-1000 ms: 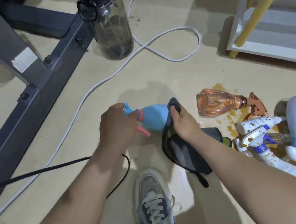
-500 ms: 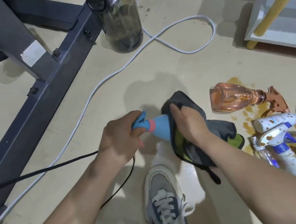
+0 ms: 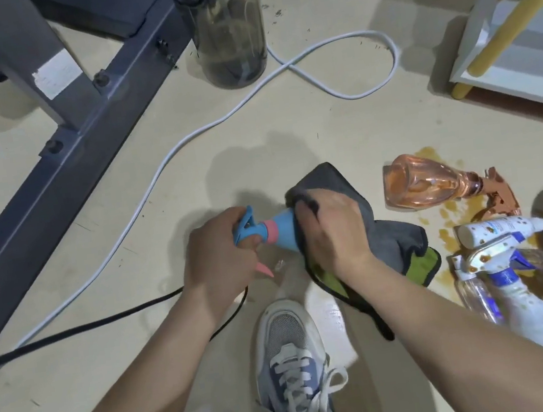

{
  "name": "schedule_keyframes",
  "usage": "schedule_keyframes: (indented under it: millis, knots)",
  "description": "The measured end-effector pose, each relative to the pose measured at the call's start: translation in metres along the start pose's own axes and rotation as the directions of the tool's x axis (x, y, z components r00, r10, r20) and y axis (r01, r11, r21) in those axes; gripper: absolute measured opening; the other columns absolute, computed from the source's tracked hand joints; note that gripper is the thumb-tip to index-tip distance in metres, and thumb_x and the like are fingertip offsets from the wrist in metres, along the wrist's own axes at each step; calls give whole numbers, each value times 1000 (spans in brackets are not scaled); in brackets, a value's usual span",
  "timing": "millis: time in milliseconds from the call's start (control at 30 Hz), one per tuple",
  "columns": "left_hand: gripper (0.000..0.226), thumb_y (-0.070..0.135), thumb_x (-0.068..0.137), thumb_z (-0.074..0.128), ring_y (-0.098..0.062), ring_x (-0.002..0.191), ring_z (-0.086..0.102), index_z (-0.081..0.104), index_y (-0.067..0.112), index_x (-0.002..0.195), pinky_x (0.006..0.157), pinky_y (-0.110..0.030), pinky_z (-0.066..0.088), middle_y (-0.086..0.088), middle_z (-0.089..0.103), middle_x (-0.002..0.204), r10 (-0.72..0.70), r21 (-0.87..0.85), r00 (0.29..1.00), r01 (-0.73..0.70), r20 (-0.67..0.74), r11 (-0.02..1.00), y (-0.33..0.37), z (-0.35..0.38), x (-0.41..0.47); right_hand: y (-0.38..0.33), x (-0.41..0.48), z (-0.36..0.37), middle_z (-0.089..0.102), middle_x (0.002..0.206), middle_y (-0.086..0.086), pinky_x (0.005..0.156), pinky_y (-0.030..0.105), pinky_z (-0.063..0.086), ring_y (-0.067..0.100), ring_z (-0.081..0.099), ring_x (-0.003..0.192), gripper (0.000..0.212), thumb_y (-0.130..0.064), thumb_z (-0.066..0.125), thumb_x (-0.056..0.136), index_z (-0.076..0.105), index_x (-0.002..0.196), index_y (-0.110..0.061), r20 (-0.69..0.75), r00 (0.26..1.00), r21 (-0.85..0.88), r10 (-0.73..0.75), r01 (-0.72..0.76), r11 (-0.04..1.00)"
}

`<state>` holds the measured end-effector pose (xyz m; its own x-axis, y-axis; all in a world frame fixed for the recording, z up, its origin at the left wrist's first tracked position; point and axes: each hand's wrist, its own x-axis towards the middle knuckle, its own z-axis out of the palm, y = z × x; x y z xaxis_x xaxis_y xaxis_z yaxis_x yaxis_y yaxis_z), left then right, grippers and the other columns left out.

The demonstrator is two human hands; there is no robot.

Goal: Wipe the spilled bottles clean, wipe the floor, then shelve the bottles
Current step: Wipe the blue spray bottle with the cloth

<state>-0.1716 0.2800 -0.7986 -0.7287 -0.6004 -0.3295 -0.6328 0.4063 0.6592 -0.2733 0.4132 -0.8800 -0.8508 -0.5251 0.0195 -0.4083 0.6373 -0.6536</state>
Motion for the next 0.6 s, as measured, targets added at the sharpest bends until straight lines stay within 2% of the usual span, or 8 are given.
schedule_keyframes:
  millis: [67,133,233,333,400,500,533,600]
  knots:
    - [22,5,82,63,-9,63,69,62,27,84,71,-34,55,4,67,80,0,-1,1000,0,-5,1000,3,0,-4,14,12,-12,68,95,18,87,42,44,37,61,98,49,-37,34,103,65,89,-2,49,910,191,413,-414,890]
    - [23,8,81,63,-9,62,69,60,31,78,72,-36,55,7,68,77,-45,-6,999,45,-16,999,6,1,-1,12,14,-13,67,99,22,96,42,42,39,59,102,50,-35,33,104,64,90,2,90,843,167,531,-538,826]
    - [16,16,75,67,-23,67,71,61,28,67,73,-43,58,2,71,73,-164,-52,986,164,19,985,6,4,7,-25,-16,6,68,107,5,105,38,28,26,57,113,35,-30,36,92,66,102,-14,28,996,-61,86,-85,995]
    - [12,12,71,63,-22,69,70,69,22,75,68,-41,59,4,71,67,-199,-75,978,204,67,976,3,13,1,-34,-42,8,64,126,-7,110,34,22,14,50,125,43,-33,46,85,63,122,-21,126,953,-67,-275,285,956]
    - [7,13,78,70,-23,76,69,66,18,76,76,-42,57,1,71,75,-202,-81,979,204,41,976,2,17,-4,-10,-29,-5,65,113,-5,100,37,37,17,57,111,30,-30,48,90,64,113,-20,128,931,-64,-343,353,934]
    - [10,16,82,71,-23,82,68,64,22,85,82,-39,55,-1,71,86,-191,-89,981,193,30,977,7,18,-7,24,-11,-27,62,88,5,81,36,42,31,60,94,36,-34,41,102,59,84,-9,75,984,72,160,-166,984]
    - [12,16,82,71,-23,82,68,63,24,84,81,-39,55,-1,71,87,-188,-91,982,190,37,977,10,17,-8,31,-8,-32,62,85,9,79,37,43,34,61,92,45,-37,39,103,57,79,-5,109,921,167,375,-389,906]
    - [22,15,81,72,-24,81,68,57,29,73,79,-39,56,-2,71,85,-208,-95,977,212,43,973,12,16,-8,35,-8,-31,64,86,14,78,36,43,36,61,93,48,-38,37,104,58,80,-2,148,863,184,483,-504,844]
